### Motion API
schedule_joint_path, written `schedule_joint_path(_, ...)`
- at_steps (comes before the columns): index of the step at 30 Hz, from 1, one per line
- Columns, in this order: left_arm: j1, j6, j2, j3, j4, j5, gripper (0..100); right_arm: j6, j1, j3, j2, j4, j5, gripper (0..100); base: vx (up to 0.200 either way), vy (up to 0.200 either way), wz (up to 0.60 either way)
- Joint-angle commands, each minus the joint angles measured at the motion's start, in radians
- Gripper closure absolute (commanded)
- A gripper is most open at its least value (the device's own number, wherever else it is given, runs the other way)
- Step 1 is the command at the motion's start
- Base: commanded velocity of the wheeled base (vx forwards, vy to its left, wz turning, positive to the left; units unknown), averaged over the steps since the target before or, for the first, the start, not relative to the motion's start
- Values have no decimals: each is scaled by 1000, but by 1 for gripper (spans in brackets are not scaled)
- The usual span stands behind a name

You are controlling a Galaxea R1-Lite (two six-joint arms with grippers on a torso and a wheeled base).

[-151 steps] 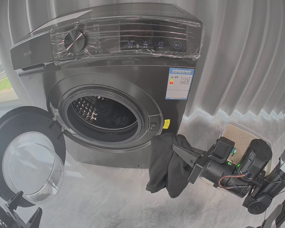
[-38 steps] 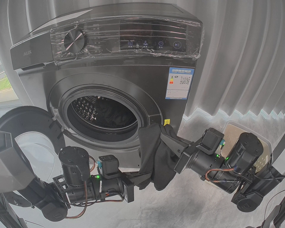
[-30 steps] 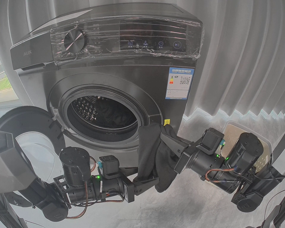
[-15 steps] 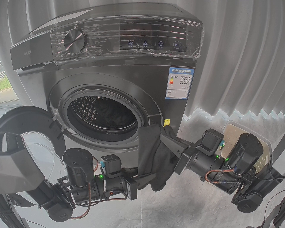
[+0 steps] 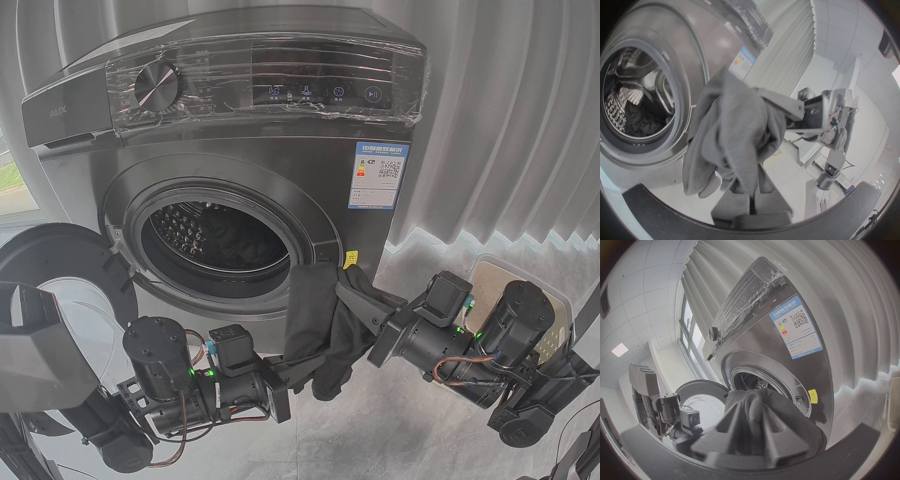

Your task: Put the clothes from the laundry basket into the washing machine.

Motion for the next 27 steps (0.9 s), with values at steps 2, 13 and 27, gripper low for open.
schedule_joint_path(2,-19,4,-7,47,-83,-1,100,3,1,14,1,-2,4,0,0,0,0)
schedule_joint_path(13,-18,-43,-141,38,-82,-2,100,-5,-24,47,-2,1,1,0,0,0,0)
schedule_joint_path(27,-19,-39,-155,-14,-82,139,100,-51,-214,119,-3,3,1,0,0,0,0)
